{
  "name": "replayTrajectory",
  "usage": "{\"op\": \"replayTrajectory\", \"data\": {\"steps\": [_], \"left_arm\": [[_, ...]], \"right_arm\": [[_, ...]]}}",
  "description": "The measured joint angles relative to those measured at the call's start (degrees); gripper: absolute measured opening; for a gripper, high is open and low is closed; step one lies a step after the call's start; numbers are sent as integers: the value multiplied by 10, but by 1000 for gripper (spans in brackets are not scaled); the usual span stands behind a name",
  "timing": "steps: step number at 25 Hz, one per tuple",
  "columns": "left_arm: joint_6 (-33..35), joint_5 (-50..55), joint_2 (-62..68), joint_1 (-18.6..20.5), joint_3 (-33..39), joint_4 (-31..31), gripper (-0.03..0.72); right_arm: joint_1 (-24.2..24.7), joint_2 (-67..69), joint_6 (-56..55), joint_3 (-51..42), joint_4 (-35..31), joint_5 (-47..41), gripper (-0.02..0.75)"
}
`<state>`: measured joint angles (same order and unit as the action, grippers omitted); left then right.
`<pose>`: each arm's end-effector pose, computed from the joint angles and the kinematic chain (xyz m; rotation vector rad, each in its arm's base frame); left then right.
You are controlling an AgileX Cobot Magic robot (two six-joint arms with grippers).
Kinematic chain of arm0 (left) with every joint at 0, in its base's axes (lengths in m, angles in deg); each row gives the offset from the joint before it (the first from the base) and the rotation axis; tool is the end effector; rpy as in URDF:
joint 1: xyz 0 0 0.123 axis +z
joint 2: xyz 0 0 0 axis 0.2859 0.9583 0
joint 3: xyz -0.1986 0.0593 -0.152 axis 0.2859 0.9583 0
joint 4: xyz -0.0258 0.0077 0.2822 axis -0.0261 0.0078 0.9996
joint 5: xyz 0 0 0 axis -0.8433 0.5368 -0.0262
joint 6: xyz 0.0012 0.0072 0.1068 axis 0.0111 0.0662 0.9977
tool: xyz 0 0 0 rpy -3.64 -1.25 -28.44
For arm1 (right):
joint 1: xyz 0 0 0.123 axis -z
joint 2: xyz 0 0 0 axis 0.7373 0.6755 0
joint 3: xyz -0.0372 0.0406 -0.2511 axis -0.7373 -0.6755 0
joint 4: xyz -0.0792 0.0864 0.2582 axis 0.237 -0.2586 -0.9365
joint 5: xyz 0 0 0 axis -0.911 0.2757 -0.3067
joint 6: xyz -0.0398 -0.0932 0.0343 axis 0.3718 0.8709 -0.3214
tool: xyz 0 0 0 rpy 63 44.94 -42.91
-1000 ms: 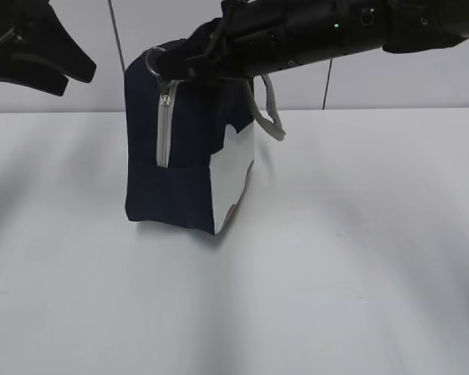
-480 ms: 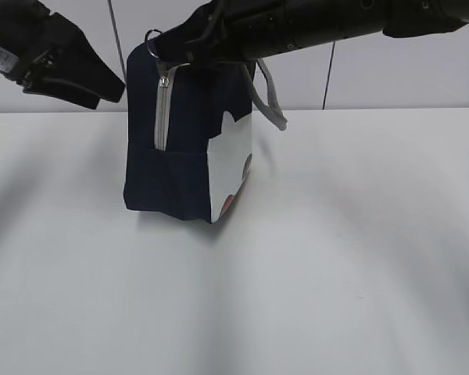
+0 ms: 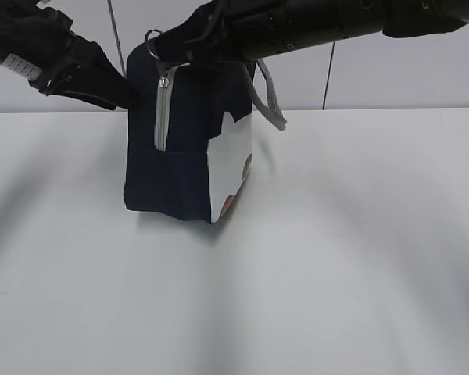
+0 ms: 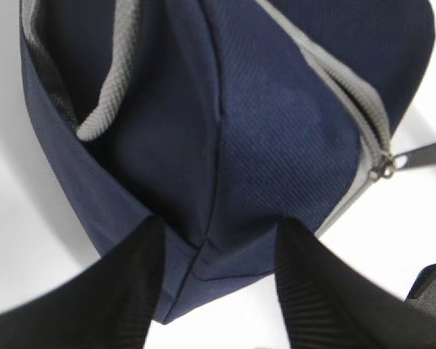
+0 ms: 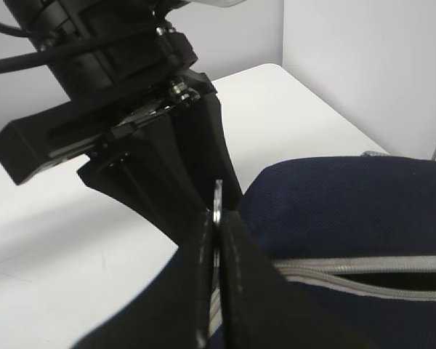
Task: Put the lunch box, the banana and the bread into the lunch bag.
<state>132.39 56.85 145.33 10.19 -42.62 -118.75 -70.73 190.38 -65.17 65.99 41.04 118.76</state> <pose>0.3936 -0.1103 0.2547 0.7850 2.3764 -0.7732 0.3946 0.2396 0.2775 -1.0550 1.6440 0.7083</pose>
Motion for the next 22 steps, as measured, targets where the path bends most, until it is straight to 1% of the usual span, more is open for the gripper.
{"op": "replayTrajectory", "data": {"steps": [3, 5, 12, 17, 22], "left_arm": [[11, -2, 0, 0, 0, -10, 331], [21, -3, 1, 0, 0, -18, 323], [35, 4, 27, 0, 1, -31, 315], [69, 5, 30, 0, 1, -58, 311], [93, 7, 30, 0, 2, -64, 306]], "right_arm": [[0, 0, -1, 0, 0, -1, -16], [0, 0, -2, 0, 0, -1, -16], [0, 0, -7, 0, 0, -1, -16], [0, 0, -11, 0, 0, -1, -16], [0, 0, -14, 0, 1, -1, -16]]}}
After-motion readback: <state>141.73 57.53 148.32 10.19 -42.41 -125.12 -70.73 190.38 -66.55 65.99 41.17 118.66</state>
